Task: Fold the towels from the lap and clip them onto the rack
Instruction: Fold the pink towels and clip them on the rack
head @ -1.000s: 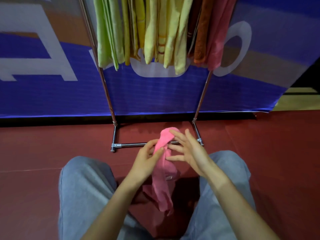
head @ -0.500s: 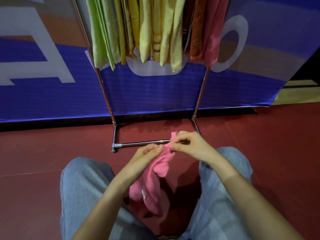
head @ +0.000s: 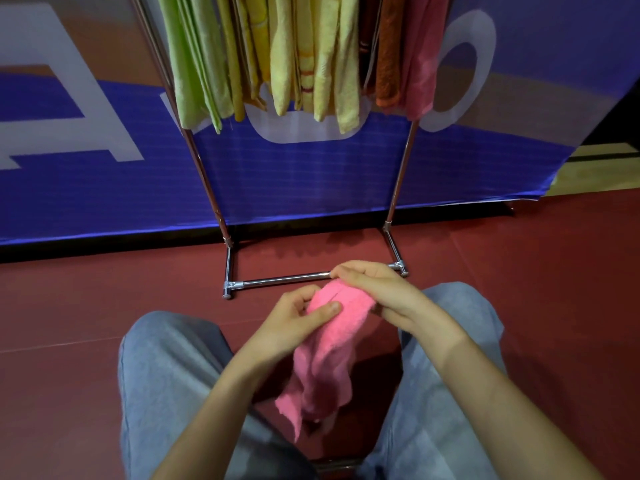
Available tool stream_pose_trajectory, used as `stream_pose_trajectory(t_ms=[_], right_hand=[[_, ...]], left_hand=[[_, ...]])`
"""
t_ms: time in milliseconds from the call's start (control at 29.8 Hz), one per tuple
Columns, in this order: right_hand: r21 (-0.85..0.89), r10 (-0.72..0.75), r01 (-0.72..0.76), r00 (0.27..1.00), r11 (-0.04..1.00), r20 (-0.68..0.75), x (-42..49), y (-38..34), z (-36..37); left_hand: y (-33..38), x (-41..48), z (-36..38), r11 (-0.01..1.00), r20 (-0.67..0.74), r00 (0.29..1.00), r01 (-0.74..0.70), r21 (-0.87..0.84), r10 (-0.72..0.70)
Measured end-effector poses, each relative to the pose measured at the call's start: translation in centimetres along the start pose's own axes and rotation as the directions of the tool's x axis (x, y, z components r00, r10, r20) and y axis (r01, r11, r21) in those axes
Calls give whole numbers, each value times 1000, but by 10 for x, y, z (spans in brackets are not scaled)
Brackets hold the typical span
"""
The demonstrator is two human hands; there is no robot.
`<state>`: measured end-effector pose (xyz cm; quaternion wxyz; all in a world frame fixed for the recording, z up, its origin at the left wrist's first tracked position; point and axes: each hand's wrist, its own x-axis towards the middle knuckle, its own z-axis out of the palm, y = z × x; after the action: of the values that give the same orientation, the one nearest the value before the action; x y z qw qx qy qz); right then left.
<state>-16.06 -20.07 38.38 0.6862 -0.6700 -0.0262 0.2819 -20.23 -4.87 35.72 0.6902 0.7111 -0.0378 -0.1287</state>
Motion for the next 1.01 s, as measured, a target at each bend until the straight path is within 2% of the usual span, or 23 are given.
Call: stream_pose_trajectory(t_ms=[101,168,235,369,436,570,704,838,1006], right_hand=[[234,-2,-6,999,972,32,-5,3,-3],[270,-18,14,1000,963,12,-8,5,-4],[179,-22,32,998,983,-61,-8,6,-4],[-220,-22,2,996,975,-88,-8,5,-10],[-264,-32,12,997,964,-73,-9,3,-13],[29,-94,95,994,995,-47,-8,1,-18],[191,-86,96,994,977,-61,-7,2,-13],[241,-86,114,989,964,-123,-3,-2,-9],[197,-156,196,967,961,-203,-2,-2,-8]], left_hand=[[-1,-2,0,999,7,1000,22,-25,-22],[-1,-2,1,999,3,1000,18,-29,-18],[-2,0,3,1000,-20,1000,-1,-4,1],[-4,1,8,1000,-57,998,-21,22,22],[-7,0,9,999,-63,998,-18,35,20],[-9,-1,6,992,-84,996,-8,129,19],[-5,0,6,983,-51,998,-24,183,34],[-2,1,4,983,-76,996,-42,177,56],[5,1,3,973,-169,975,-106,207,142]])
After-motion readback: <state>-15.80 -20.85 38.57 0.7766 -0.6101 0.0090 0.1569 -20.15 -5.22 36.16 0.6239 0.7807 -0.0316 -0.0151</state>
